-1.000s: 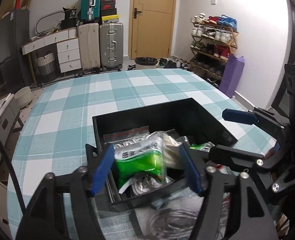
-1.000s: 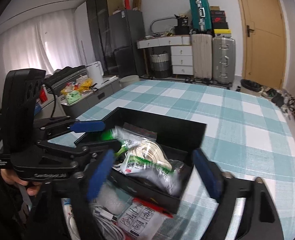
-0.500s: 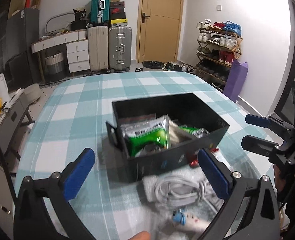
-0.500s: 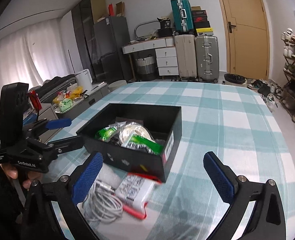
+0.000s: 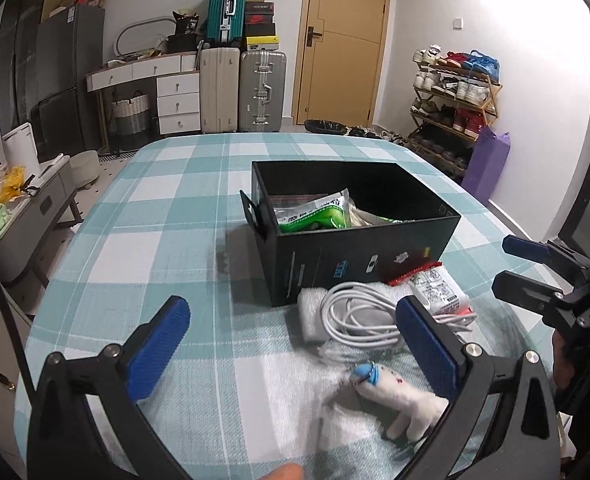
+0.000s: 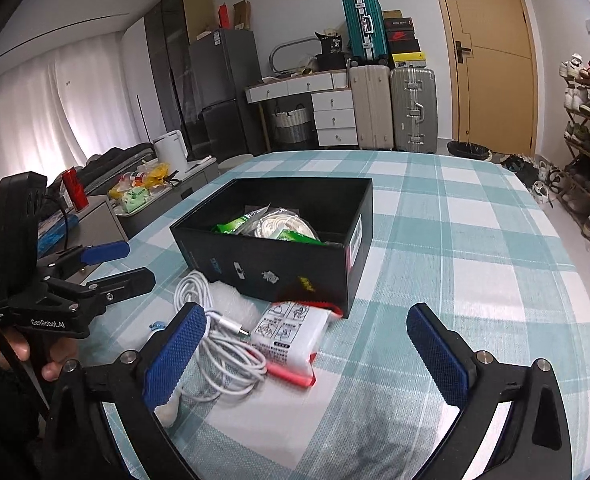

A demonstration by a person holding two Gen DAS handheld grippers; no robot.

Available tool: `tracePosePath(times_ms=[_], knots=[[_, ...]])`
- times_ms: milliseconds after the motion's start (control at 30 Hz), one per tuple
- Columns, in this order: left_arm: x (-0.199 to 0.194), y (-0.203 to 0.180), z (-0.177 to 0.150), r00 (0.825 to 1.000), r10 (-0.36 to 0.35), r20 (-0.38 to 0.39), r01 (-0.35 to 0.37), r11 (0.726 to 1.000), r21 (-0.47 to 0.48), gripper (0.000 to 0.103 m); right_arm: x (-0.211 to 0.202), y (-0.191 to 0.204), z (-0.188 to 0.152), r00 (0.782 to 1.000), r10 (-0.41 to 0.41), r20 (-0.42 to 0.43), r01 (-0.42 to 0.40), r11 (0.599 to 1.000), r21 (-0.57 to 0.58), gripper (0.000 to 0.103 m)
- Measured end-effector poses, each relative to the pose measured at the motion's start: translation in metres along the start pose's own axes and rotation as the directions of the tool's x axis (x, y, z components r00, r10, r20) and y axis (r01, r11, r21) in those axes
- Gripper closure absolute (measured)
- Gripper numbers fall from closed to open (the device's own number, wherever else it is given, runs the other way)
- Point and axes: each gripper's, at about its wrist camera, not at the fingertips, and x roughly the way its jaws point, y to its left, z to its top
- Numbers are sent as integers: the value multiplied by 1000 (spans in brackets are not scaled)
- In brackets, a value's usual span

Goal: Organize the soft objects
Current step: 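Withdraw both grippers up out of the black box, then grasp the white plush doll with the left gripper and lift it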

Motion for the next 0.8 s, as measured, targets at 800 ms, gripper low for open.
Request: tracePosePath(times_ms=[800], knots=[[-17,-34,-32,993,-90,-75,97,990,98,0,-9,9,-13,999,-27,-21,27,1000,-1,1]])
